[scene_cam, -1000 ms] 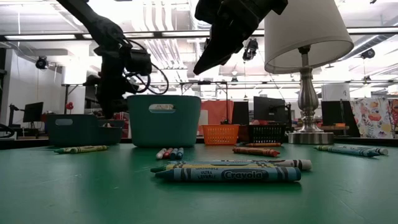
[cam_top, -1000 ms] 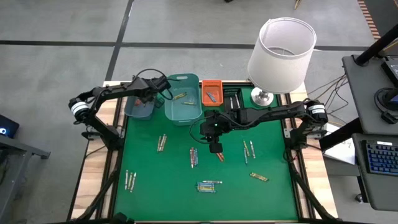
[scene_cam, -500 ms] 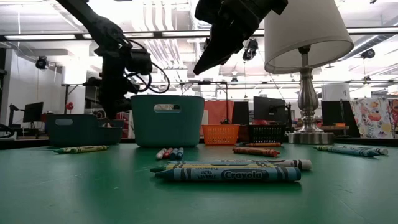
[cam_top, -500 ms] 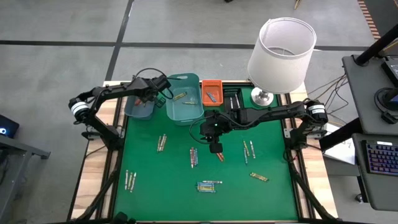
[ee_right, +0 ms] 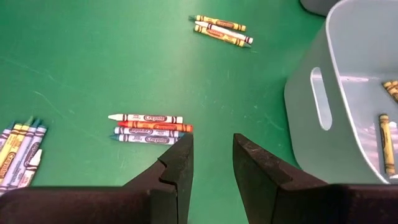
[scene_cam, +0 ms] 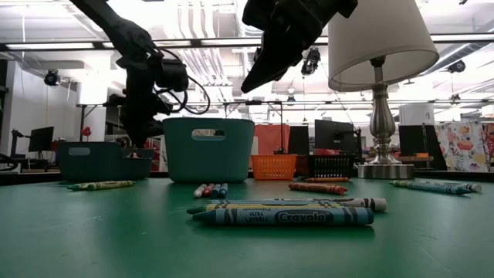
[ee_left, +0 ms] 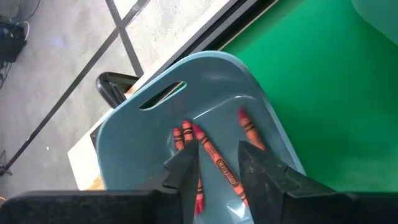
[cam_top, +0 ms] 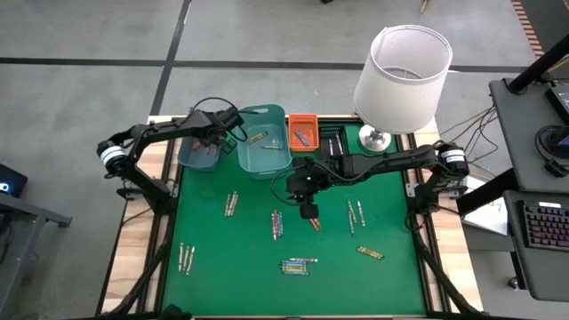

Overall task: Sort crayons
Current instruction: Put the white crayon into the black bin

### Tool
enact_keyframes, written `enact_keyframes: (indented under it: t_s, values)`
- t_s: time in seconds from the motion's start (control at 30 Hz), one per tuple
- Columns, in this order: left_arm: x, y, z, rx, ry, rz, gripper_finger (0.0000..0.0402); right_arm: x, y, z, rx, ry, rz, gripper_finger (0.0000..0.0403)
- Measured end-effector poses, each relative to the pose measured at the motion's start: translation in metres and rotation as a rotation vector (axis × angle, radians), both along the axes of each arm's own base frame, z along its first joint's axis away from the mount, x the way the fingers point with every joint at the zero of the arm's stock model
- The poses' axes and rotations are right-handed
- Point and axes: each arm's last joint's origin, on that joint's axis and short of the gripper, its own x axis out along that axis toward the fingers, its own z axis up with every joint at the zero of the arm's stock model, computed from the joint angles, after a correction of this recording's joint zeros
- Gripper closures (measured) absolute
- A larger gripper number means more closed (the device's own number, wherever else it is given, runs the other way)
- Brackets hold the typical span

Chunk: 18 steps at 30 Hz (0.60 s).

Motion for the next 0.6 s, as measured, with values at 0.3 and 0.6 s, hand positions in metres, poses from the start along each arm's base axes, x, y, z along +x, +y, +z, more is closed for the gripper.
enact_keyframes:
  t_s: [0.3,0.6]
  values:
    - [-0.008,-0.025,0.043,0.097,-0.122,-0.045,0.0292,-0.018,0.0,0.015,0.098,0.062,-0.105,0.0303]
    - [-0.009,-0.079,0.088,0.211,-0.394,-0.165,0.0292,-0.038,0.002,0.003,0.272,0.303,-0.364,0.0303]
